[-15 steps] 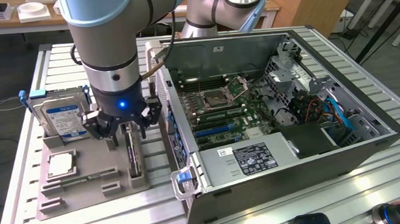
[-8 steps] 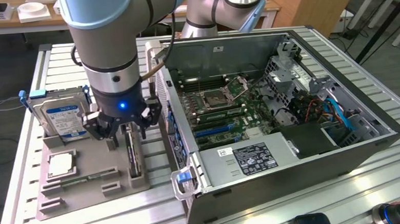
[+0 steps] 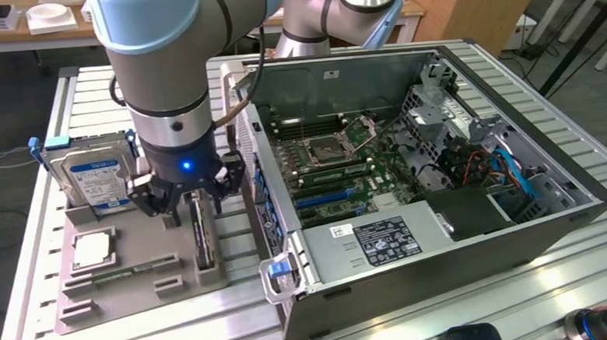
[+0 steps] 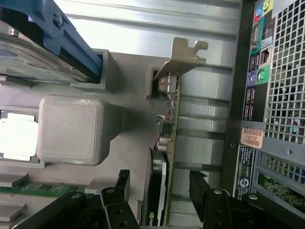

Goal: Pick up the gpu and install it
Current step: 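Pick up the gpu and move the gpu toward the slot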

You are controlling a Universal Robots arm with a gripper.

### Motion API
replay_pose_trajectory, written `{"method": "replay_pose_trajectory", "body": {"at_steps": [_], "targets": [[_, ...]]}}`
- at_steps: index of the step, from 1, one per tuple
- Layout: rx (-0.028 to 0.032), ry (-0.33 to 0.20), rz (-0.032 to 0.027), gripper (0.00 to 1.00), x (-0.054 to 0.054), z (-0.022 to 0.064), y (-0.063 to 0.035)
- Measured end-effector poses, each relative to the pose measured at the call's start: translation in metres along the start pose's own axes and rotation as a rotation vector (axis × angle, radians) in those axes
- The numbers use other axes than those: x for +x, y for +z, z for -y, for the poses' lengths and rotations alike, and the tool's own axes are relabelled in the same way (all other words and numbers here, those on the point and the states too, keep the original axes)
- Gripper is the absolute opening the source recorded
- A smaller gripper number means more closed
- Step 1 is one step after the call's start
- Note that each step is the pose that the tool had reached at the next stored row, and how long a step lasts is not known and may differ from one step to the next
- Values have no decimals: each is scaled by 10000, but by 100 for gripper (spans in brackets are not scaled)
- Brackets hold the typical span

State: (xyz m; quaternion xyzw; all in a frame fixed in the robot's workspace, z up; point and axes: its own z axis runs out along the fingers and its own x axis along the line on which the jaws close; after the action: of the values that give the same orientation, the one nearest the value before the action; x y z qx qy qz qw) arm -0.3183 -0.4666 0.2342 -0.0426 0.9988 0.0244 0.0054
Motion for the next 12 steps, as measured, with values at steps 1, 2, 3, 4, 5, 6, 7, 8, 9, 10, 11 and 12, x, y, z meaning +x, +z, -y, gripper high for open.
{"method": "replay_pose_trajectory", "body": {"at_steps": [1,2,3,4,5,6,7,8,9,10,11,12], "targets": [[0,0,1,62,1,1,18],[1,0,0,62,2,1,36],[1,1,1,62,4,1,53],[1,4,1,62,8,-3,65],[1,3,2,62,17,-5,69],[3,-1,12,62,27,-8,70],[3,0,29,62,37,-10,72],[3,-1,34,62,45,-12,73],[4,-1,38,62,56,-13,74],[4,-2,44,62,69,-14,75],[4,-2,47,62,81,-15,77],[5,-1,52,62,87,-15,79]]}}
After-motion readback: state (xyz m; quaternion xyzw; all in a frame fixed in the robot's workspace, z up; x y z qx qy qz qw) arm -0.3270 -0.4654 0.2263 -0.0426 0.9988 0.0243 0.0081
